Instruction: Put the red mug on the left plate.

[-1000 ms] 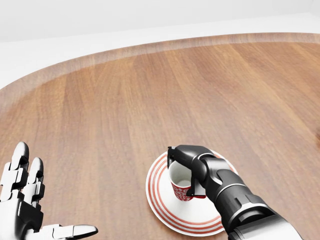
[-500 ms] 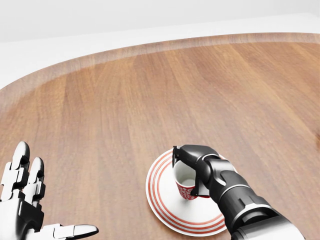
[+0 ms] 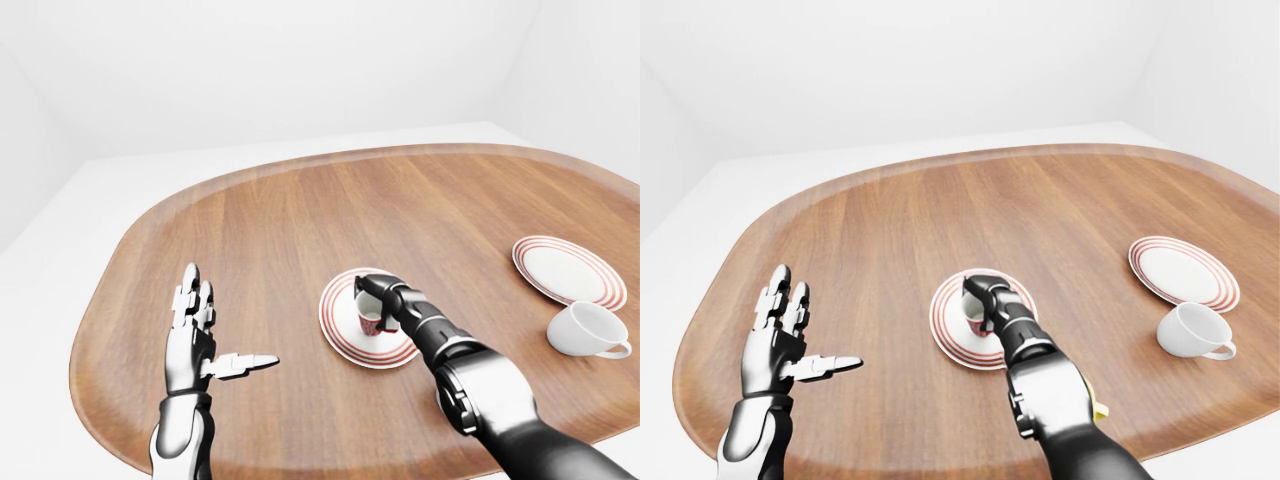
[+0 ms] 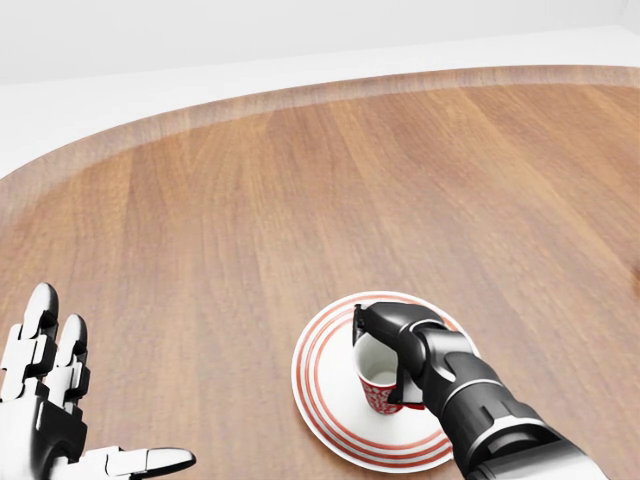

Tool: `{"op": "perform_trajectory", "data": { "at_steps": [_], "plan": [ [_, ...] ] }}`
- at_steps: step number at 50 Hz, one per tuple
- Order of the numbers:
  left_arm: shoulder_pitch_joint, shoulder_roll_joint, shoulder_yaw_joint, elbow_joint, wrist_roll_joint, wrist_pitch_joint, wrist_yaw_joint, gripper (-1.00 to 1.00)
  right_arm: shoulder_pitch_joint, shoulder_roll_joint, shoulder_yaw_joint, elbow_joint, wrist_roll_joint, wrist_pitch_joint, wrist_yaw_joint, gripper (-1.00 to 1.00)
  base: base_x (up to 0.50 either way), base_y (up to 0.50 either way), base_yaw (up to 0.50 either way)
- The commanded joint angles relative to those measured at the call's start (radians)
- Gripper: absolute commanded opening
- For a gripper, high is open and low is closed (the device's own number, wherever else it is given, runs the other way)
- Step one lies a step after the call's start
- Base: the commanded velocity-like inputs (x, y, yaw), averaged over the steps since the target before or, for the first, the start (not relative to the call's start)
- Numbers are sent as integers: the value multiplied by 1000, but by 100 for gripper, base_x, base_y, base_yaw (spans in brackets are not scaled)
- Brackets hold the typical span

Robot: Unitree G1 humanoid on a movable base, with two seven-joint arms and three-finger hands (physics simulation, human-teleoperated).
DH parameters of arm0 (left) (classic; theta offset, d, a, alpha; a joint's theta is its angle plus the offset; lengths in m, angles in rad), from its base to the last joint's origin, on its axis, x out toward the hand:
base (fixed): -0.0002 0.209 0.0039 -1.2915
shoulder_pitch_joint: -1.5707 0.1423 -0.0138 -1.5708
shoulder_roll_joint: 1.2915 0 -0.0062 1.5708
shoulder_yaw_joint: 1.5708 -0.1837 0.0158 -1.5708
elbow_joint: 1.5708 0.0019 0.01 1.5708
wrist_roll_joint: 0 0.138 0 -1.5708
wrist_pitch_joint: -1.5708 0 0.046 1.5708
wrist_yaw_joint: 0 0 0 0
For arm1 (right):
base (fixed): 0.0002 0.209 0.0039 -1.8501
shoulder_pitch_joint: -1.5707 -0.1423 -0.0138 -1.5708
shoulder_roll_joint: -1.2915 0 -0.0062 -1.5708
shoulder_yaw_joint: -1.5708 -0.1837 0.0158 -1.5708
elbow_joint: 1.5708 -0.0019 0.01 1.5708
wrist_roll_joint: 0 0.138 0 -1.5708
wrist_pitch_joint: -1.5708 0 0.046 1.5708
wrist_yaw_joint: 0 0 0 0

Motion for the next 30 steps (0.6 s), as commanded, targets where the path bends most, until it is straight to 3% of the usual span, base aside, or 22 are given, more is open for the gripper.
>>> {"op": "perform_trajectory", "data": {
  "at_steps": [1, 22, 28, 29, 30],
  "plan": [
    [-3, 0, 3, 4, -2, 1, 0, 100, 17, 7, -9, 4, 69, 32, -81, -100, 0, 0, 0],
    [-3, 0, 3, 5, -3, -2, 2, 100, 15, 3, -22, 2, 76, 21, -103, -100, 0, 0, 0],
    [-4, 0, 1, 5, -1, -2, 2, 100, 16, 3, -21, 3, 78, 31, -105, -100, 0, 0, 0],
    [-4, 0, 1, 6, -1, -2, 3, 100, 14, 3, -24, 3, 82, 36, -104, -69, 0, 0, 0],
    [-5, 0, 1, 7, -1, -2, 3, 100, 13, 2, -24, 3, 82, 37, -104, -2, 0, 0, 0]
  ]
}}
